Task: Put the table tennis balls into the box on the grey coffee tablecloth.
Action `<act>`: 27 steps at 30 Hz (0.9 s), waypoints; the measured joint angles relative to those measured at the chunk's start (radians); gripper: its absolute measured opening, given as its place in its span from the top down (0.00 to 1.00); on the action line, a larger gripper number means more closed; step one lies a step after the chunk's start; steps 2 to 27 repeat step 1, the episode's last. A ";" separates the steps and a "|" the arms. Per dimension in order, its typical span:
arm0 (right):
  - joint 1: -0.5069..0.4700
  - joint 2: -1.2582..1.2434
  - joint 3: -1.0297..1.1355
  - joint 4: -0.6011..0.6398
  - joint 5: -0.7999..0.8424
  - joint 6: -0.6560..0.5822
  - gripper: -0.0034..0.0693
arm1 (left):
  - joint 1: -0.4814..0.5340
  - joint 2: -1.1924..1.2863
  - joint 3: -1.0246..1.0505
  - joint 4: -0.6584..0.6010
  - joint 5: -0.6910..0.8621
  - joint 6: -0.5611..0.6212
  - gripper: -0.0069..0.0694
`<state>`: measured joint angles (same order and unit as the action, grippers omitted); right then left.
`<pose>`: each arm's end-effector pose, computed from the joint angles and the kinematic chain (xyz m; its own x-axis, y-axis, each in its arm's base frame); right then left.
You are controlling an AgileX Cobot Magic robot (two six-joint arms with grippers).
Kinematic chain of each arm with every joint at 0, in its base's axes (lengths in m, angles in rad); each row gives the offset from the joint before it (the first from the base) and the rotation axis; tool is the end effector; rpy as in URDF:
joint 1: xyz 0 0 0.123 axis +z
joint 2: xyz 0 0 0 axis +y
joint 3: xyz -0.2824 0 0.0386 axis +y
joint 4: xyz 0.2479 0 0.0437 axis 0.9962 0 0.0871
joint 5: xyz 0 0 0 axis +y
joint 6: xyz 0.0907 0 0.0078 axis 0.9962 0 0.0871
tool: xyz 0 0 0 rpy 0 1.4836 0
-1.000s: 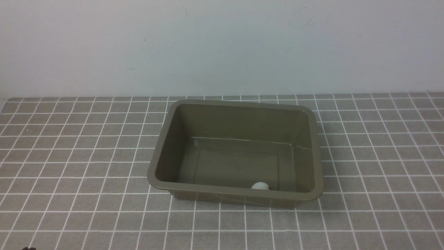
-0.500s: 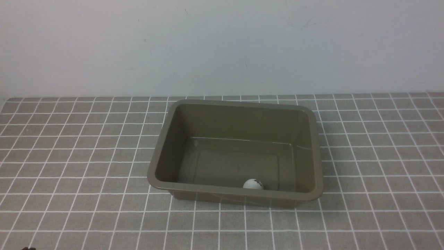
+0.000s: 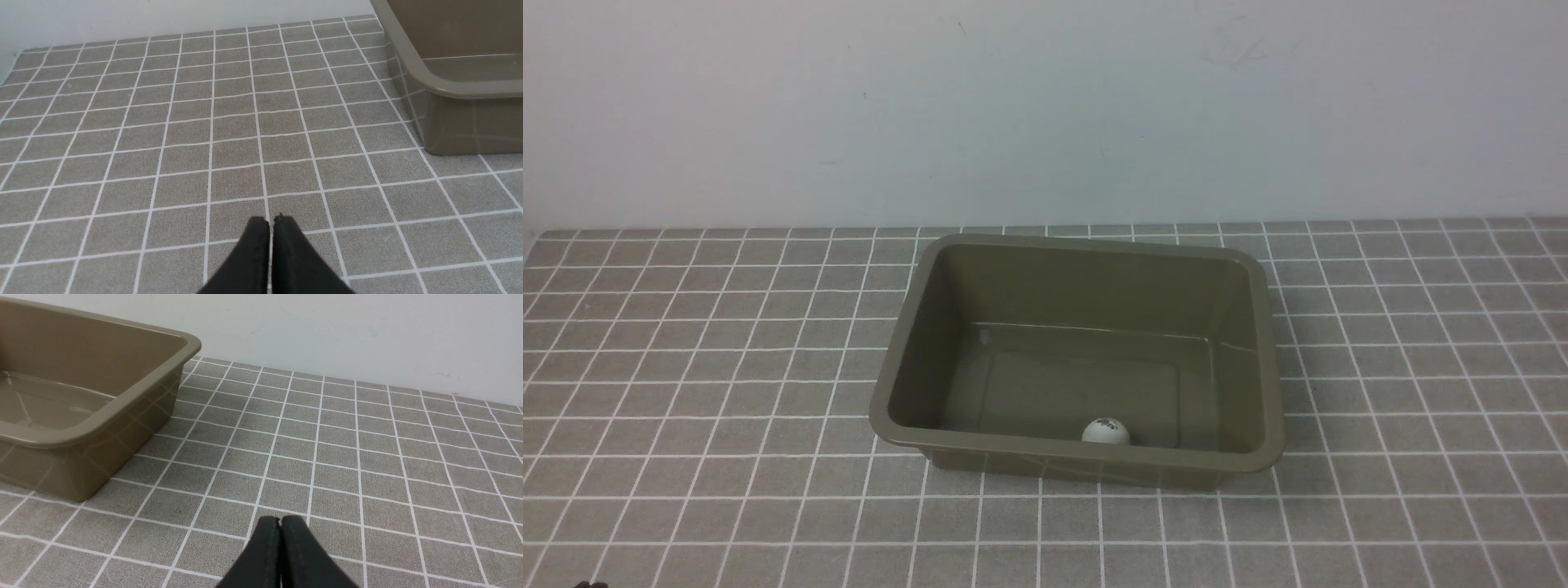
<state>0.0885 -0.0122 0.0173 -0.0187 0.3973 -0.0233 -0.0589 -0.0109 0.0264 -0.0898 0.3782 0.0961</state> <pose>0.0516 0.0039 0.1722 -0.3052 -0.0678 -0.9499 -0.0940 0.9947 -0.0408 0.0522 -0.0061 0.1709 -0.2987 0.0302 -0.9539 0.0941 0.9956 0.0021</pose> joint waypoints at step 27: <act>0.000 0.000 0.000 0.000 0.000 0.000 0.97 | 0.000 0.000 0.000 0.000 0.000 0.000 0.92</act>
